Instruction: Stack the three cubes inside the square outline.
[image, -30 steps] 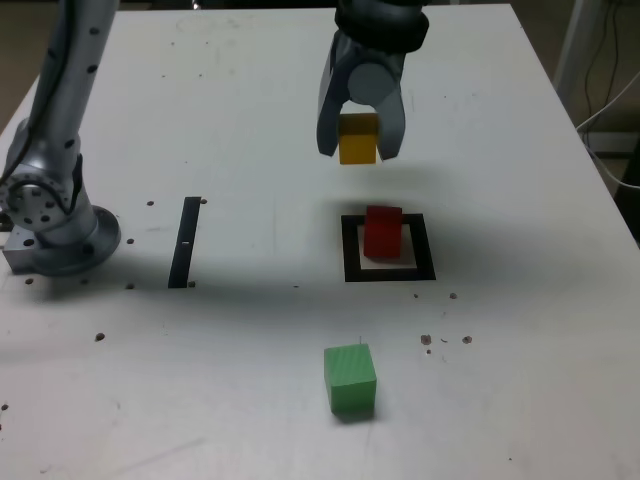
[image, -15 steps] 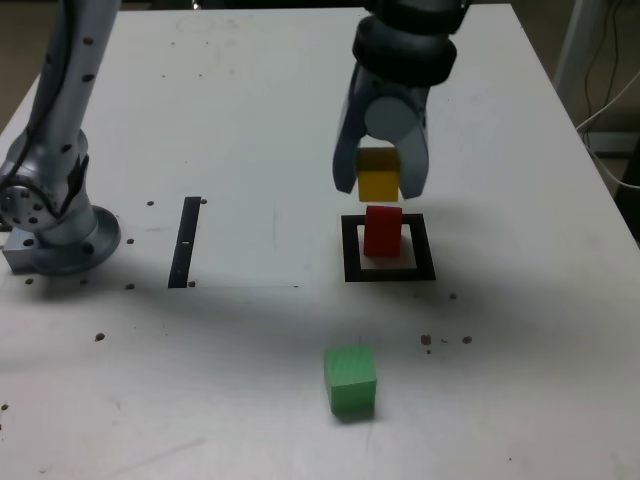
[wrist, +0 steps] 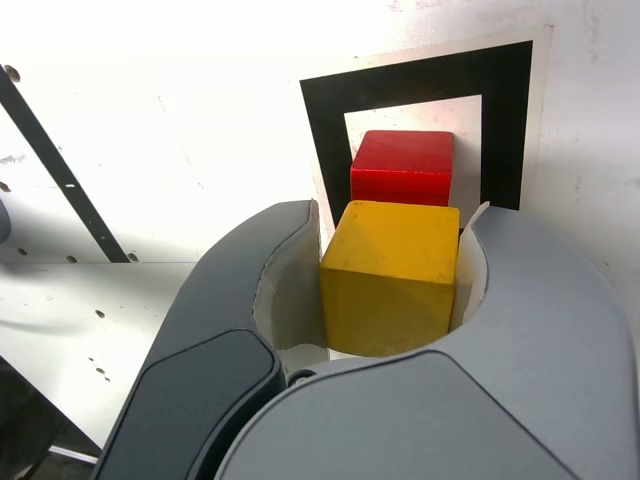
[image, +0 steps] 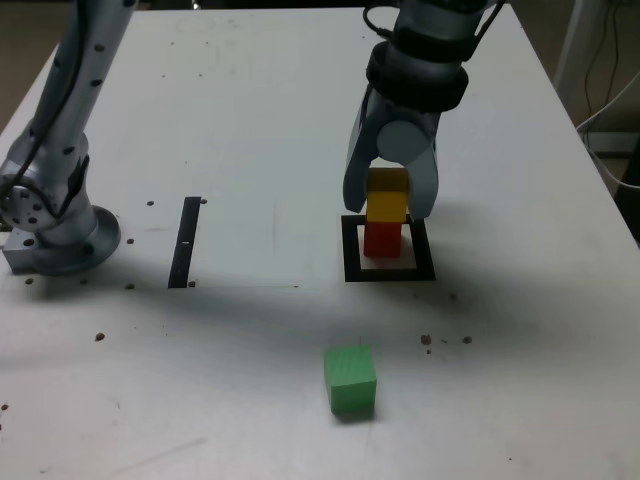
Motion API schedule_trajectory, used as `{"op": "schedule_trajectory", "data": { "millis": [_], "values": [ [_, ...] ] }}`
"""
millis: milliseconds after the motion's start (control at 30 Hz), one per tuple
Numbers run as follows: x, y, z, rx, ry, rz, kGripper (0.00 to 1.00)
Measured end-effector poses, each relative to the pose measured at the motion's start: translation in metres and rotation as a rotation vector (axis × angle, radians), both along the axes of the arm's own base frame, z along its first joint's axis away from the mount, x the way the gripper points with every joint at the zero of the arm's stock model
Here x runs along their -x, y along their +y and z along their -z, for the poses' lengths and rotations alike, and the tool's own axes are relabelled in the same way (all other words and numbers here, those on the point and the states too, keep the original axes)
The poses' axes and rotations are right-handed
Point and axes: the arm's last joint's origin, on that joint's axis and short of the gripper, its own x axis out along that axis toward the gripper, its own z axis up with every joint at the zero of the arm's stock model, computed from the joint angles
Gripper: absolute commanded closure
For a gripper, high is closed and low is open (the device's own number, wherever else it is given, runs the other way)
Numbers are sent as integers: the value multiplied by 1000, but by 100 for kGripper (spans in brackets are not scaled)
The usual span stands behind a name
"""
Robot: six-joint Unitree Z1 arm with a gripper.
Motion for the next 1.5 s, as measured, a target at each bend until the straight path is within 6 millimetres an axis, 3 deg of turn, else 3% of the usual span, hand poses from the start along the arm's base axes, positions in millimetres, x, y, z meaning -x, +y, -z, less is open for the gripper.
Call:
{"op": "schedule_trajectory", "data": {
  "millis": [133, 200, 400, 467, 800, 1133, 1267, 1500],
  "values": [
    [-1, 1, 6, 3, 8, -2, 72],
    [-1, 2, 8, 5, 14, -5, 67],
    [-1, 5, 16, 21, 27, -2, 9],
    [-1, 6, 17, 25, 28, -1, 1],
    [3, 7, 19, 21, 30, -2, 0],
    [25, 6, -13, -23, -47, 8, 1],
    [41, -11, -31, -51, -67, 24, 0],
    [64, -64, -35, -75, -56, 45, 0]
  ]
}}
